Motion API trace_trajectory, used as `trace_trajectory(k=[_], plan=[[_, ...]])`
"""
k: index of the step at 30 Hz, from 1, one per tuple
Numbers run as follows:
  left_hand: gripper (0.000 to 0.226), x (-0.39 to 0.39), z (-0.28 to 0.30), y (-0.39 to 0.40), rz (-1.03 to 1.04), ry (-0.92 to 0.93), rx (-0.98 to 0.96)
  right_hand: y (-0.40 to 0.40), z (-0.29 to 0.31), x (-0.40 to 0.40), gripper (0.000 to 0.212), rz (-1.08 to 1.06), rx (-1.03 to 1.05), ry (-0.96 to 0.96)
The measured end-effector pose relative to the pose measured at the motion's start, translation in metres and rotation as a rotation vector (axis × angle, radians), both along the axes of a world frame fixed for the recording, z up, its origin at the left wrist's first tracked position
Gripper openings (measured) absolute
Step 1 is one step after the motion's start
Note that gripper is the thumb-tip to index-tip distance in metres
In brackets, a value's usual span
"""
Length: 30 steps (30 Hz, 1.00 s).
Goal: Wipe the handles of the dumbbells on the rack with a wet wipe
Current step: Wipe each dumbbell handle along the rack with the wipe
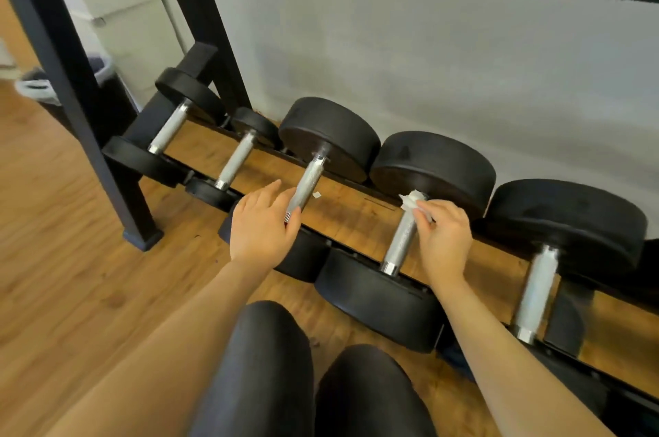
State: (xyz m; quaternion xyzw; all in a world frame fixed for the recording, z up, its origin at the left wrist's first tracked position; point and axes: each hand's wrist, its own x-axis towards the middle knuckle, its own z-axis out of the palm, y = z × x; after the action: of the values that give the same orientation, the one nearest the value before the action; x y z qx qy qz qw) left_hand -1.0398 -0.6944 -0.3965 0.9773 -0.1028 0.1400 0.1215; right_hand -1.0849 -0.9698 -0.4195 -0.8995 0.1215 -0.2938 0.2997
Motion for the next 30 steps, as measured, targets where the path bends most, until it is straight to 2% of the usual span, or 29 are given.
trace_trajectory(k=[8,13,15,18,26,30], plan=[[0.035,-0.005,0.005,-0.003,-0.002,-0.054,0.054,-0.002,-0.006,0.000,0.023,-0.006,0.094,-0.034],[0.027,-0.006,0.005,-0.004,0.004,-0.041,0.022,-0.005,-0.011,-0.001,0.022,0.073,-0.071,0.018],[0.027,-0.006,0.005,-0.004,0.006,-0.056,0.013,-0.006,-0.011,0.000,0.023,0.077,-0.073,0.011],[0.035,-0.004,0.004,-0.003,0.006,-0.083,0.009,-0.005,-0.012,0.005,0.025,0.039,0.014,-0.003],[0.044,-0.003,-0.004,0.001,-0.011,-0.152,-0.040,-0.003,-0.014,0.008,0.023,0.012,-0.028,-0.057],[0.044,-0.022,-0.014,-0.001,0.104,-0.158,-0.075,-0.003,-0.012,0.006,0.024,0.024,-0.029,-0.056]])
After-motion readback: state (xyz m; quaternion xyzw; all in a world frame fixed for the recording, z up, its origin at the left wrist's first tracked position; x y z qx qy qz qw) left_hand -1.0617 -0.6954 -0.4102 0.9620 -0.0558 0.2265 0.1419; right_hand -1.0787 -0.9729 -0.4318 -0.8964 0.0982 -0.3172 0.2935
